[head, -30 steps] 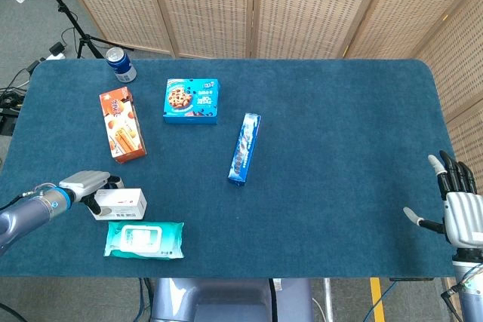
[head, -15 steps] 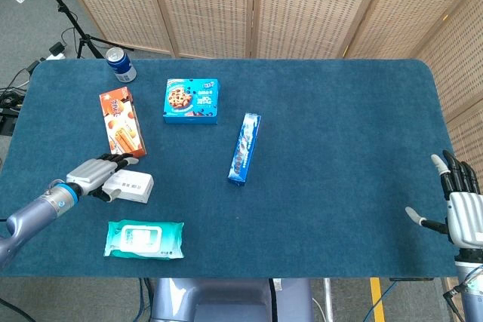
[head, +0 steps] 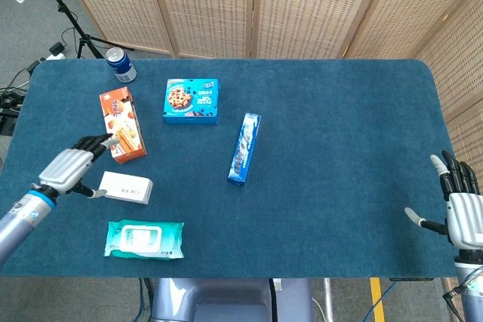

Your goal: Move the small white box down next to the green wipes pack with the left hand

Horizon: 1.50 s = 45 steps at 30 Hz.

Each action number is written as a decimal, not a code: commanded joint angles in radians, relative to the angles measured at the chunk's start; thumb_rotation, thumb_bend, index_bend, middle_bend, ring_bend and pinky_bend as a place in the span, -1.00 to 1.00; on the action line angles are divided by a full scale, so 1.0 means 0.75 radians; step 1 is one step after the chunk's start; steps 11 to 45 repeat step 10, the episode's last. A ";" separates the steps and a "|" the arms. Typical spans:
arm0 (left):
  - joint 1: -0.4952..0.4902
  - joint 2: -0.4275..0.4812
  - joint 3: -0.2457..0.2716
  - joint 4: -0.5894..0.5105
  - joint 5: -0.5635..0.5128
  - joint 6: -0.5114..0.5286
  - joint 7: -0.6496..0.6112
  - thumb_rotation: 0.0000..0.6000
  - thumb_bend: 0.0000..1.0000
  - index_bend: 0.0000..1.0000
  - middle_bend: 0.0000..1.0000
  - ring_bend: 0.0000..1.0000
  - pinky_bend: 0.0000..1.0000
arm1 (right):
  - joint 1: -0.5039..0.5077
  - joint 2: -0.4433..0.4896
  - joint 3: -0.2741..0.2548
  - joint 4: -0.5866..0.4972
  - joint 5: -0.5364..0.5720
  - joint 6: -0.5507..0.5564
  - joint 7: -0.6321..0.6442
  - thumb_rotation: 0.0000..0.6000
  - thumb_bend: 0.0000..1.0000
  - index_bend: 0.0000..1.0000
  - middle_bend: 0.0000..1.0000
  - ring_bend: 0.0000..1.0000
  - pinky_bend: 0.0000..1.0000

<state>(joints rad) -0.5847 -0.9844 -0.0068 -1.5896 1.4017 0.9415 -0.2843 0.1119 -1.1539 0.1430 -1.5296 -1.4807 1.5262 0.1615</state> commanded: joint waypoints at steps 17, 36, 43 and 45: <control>0.433 -0.224 -0.060 0.095 -0.162 0.653 0.162 1.00 -1.00 -1.00 -1.00 -1.00 -1.00 | -0.002 -0.010 -0.006 0.014 -0.024 0.020 -0.008 1.00 -1.00 -1.00 -1.00 -1.00 -1.00; 0.433 -0.224 -0.060 0.095 -0.162 0.653 0.162 1.00 -1.00 -1.00 -1.00 -1.00 -1.00 | -0.002 -0.010 -0.006 0.014 -0.024 0.020 -0.008 1.00 -1.00 -1.00 -1.00 -1.00 -1.00; 0.433 -0.224 -0.060 0.095 -0.162 0.653 0.162 1.00 -1.00 -1.00 -1.00 -1.00 -1.00 | -0.002 -0.010 -0.006 0.014 -0.024 0.020 -0.008 1.00 -1.00 -1.00 -1.00 -1.00 -1.00; 0.433 -0.224 -0.060 0.095 -0.162 0.653 0.162 1.00 -1.00 -1.00 -1.00 -1.00 -1.00 | -0.002 -0.010 -0.006 0.014 -0.024 0.020 -0.008 1.00 -1.00 -1.00 -1.00 -1.00 -1.00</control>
